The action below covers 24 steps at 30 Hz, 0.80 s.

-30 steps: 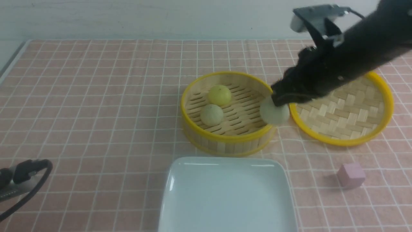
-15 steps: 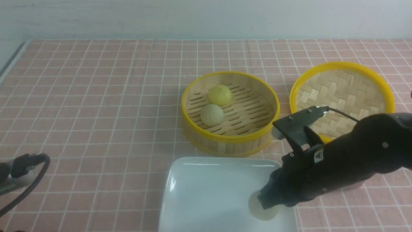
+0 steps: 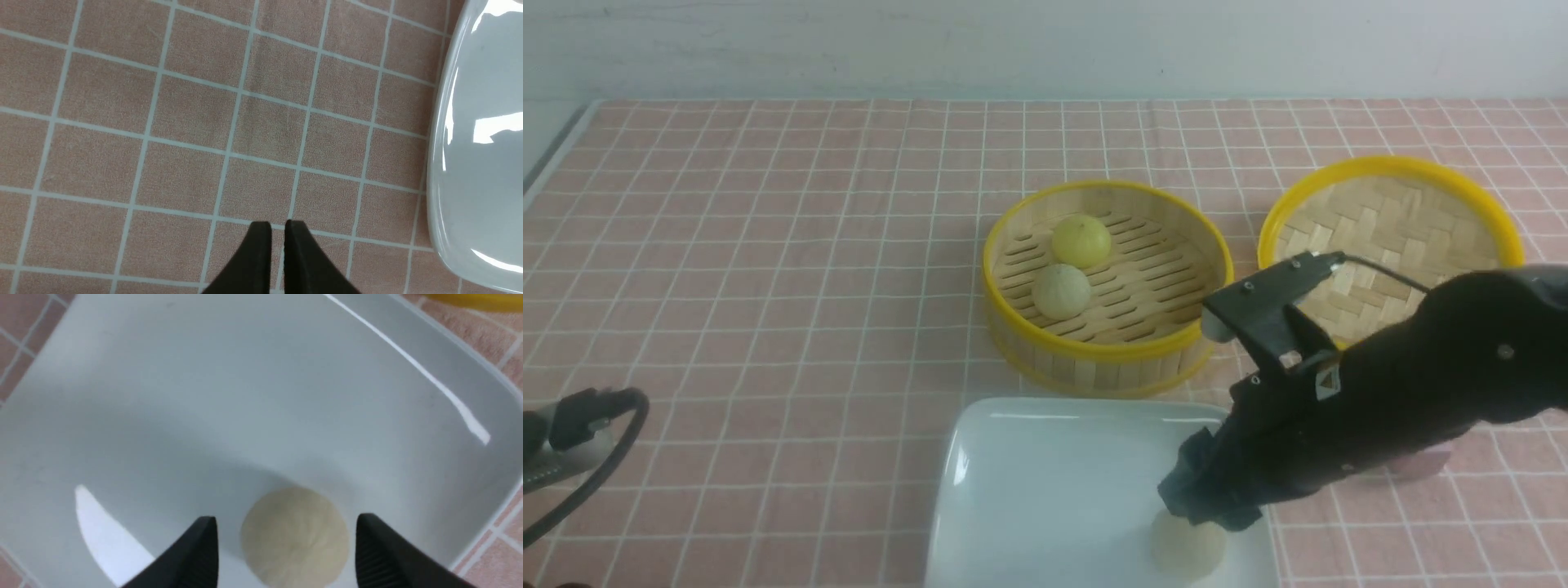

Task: Put the steamed buns into the plate on the pink tablecloth.
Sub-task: 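Reach into the bamboo steamer and grasp a bun with the left gripper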

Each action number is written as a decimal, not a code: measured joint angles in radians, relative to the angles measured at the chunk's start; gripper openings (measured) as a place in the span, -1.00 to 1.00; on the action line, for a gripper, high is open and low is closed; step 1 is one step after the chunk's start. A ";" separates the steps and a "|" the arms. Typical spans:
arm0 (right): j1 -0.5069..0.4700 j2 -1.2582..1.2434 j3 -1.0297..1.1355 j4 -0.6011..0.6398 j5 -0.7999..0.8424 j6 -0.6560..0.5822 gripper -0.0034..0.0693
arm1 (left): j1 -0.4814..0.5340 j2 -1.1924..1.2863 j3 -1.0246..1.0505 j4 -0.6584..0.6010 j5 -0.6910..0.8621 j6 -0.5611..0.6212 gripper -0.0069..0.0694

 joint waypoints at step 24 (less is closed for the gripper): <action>-0.046 -0.800 0.312 -0.526 0.415 0.416 -0.93 | -0.048 0.598 -0.424 -0.636 -0.014 0.526 -0.82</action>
